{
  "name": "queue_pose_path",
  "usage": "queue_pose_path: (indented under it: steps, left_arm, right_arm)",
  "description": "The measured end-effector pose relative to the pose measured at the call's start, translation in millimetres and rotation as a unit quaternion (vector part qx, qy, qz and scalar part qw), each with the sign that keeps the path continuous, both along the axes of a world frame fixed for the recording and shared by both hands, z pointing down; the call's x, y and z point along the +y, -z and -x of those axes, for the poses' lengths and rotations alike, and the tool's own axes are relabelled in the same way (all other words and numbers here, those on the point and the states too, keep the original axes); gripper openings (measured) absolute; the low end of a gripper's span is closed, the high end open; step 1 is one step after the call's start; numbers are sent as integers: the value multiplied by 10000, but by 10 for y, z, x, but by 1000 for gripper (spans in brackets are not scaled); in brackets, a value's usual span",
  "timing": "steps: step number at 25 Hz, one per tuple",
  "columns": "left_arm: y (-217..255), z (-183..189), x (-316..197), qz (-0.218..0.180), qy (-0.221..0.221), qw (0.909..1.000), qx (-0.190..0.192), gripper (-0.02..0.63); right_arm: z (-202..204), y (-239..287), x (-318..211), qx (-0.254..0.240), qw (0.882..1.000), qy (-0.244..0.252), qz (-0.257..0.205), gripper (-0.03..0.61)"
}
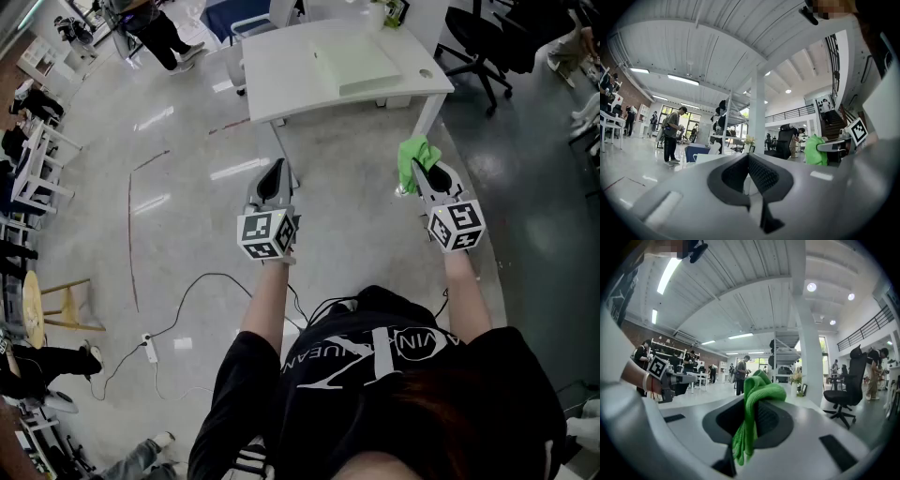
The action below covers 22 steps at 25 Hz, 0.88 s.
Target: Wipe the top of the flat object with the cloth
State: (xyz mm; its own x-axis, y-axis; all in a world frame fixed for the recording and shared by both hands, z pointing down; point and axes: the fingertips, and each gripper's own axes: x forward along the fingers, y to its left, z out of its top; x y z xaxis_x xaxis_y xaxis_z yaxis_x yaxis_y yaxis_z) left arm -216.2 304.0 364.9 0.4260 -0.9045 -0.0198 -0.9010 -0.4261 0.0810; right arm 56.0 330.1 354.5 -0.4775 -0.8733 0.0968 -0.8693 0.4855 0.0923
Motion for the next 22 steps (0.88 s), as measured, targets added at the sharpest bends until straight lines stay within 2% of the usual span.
queue_pose_path:
  steps: [11,22]
  left_arm:
    - [-89,131,-210,6,8,10000,-7,11]
    - [-197,-13,-1249,162,88,9998,-69,11]
  right_arm:
    - [-26,-127,-197,-103,9997,-227,8,51]
    - [-211,-190,-1275,-291,9994,-171,16,51]
